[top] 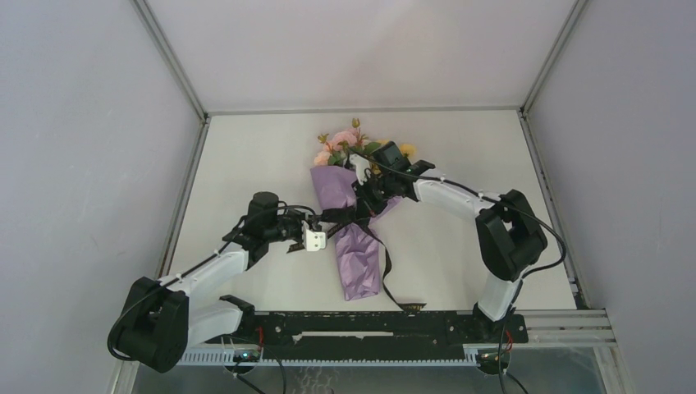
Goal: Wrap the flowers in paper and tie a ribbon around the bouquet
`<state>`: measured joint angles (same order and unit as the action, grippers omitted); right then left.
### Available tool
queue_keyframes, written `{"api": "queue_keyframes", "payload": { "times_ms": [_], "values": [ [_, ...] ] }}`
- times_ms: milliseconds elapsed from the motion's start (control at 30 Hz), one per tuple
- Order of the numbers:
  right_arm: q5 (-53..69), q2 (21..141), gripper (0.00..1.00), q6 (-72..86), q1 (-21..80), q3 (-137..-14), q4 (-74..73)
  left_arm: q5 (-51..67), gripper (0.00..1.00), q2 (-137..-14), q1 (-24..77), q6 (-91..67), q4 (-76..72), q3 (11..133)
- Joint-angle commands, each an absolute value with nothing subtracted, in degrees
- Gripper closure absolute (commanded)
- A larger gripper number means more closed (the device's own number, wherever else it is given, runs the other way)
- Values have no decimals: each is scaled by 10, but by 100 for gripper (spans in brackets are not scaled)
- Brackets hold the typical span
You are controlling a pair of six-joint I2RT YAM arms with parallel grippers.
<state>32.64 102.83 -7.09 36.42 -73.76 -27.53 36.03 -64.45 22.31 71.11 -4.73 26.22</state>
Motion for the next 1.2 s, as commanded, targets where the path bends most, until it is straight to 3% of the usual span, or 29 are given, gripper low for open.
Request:
{"api": "queue_keyframes", "payload": {
  "times_ms": [0,200,600,900,1000,1100,1167],
  "values": [
    [333,972,100,-68,341,-740,-285,354,100,-634,218,733,-49,247],
    [329,968,92,-71,334,-740,-292,361,100,-637,218,738,-49,248],
    [293,952,99,-42,312,-740,-277,355,100,-638,218,753,-43,250],
    [290,942,90,-29,290,-717,-274,349,100,-639,217,782,-40,242],
    [289,938,91,-23,292,-717,-266,351,100,-639,217,786,-37,242],
    [298,928,98,-25,293,-717,-260,349,100,-639,217,791,-34,244],
    [311,925,94,-24,292,-717,-258,352,100,-640,218,791,-34,245]
  ]
}}
